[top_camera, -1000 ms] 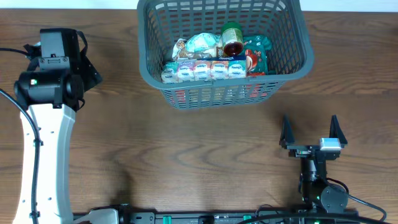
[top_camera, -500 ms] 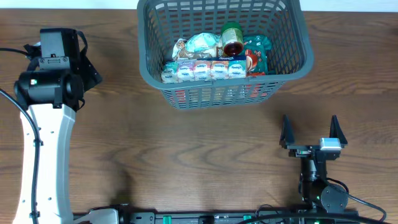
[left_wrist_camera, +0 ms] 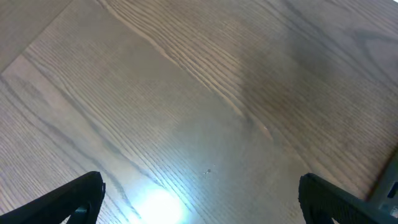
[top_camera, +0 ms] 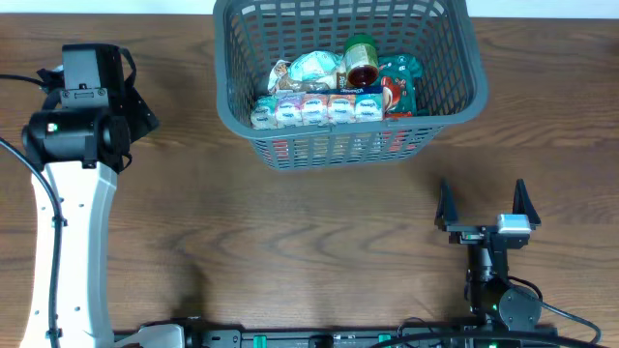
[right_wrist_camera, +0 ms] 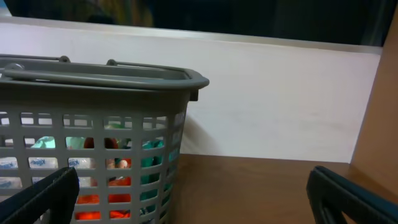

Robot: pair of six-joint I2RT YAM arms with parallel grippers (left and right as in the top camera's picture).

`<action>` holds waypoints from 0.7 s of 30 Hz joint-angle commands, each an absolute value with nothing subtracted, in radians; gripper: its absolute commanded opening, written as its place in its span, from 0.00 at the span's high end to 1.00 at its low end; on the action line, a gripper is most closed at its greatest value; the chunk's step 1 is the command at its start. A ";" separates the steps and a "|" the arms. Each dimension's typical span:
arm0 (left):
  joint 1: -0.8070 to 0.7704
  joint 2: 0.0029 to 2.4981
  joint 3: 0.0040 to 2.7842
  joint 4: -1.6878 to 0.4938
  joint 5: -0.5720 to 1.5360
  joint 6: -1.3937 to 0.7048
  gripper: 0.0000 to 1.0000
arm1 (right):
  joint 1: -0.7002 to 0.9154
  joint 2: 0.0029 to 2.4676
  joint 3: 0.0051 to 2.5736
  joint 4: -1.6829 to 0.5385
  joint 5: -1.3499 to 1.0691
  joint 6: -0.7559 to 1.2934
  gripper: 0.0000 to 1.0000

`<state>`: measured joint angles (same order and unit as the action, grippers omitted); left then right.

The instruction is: Pack container

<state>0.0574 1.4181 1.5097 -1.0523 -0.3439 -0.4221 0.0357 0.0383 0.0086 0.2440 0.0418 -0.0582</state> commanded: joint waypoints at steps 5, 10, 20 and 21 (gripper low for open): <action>0.062 1.425 1.507 -1.058 -0.356 -0.431 0.02 | 0.029 0.030 0.006 0.241 0.054 -0.042 0.01; 0.062 1.425 1.507 -1.058 -0.356 -0.431 0.02 | 0.029 0.030 0.006 0.241 0.054 -0.042 0.01; 0.062 1.349 1.507 -1.043 -0.365 -0.411 0.01 | 0.030 0.030 0.006 0.115 0.054 -0.042 0.01; 0.062 1.327 1.507 -1.042 -0.364 -0.412 0.01 | 0.030 0.030 0.006 0.086 0.054 -0.042 0.01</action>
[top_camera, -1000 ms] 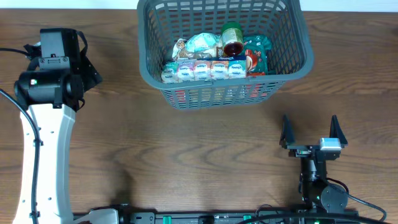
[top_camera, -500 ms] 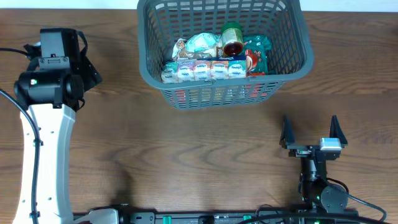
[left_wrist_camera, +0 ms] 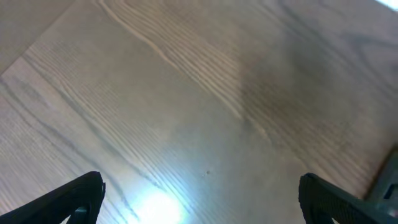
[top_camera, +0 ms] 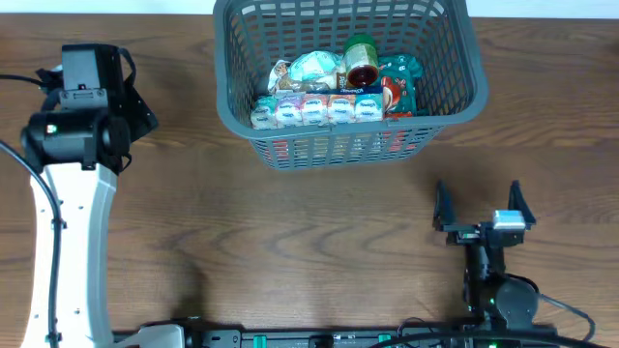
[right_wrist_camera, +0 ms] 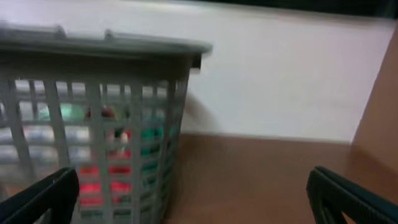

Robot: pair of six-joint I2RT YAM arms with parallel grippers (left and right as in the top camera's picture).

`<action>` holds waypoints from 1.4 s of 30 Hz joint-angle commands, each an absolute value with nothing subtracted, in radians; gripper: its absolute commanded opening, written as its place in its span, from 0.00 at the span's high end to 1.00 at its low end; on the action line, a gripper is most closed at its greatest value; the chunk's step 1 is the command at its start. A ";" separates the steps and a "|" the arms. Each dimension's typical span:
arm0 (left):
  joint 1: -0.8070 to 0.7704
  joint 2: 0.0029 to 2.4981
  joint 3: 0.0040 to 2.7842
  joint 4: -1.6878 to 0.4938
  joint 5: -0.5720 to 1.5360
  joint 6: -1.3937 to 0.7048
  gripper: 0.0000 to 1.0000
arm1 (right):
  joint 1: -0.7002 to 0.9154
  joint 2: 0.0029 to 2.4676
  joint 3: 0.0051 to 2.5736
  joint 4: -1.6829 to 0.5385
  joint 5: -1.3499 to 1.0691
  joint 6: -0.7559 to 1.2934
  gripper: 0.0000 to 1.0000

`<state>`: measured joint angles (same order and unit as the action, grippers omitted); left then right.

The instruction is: Pack container

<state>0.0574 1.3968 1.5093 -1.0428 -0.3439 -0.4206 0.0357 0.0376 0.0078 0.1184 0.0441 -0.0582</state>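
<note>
A grey plastic basket point(top_camera: 455, 58) stands at the table's far middle, holding packets, a row of small white-and-blue cartons point(top_camera: 319, 108) and a green-lidded jar point(top_camera: 361, 58). My right gripper point(top_camera: 480, 205) is near the front right, open and empty, pointing at the basket point(right_wrist_camera: 93, 124) ahead of it. At the far left, my left gripper point(left_wrist_camera: 200, 199) is open over bare wood, holding nothing; from overhead only its arm point(top_camera: 77, 126) shows.
A pale wall point(right_wrist_camera: 280, 74) rises behind the table's far edge. Brown wooden tabletop point(top_camera: 290, 242) lies between the basket and the arms. A black rail runs along the front edge point(top_camera: 319, 338).
My right gripper has shifted slightly left and its wrist view has dipped and blurred, with the basket sitting higher in it. The left arm and basket contents look unchanged.
</note>
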 commanded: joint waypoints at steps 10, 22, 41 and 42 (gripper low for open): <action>0.062 1.045 1.507 -0.950 -0.334 -0.451 0.01 | 0.030 0.038 0.006 -0.070 0.048 -0.042 0.01; 0.062 0.803 1.505 -0.933 -0.322 -0.451 0.01 | 0.030 0.038 0.006 -0.071 0.048 -0.042 0.01; 0.062 0.487 1.101 -0.781 -0.322 -0.534 0.02 | 0.030 0.038 0.006 -0.071 0.048 -0.042 0.01; 0.062 0.459 1.065 -0.764 -0.322 -0.537 0.02 | 0.030 0.038 0.006 -0.071 0.048 -0.042 0.01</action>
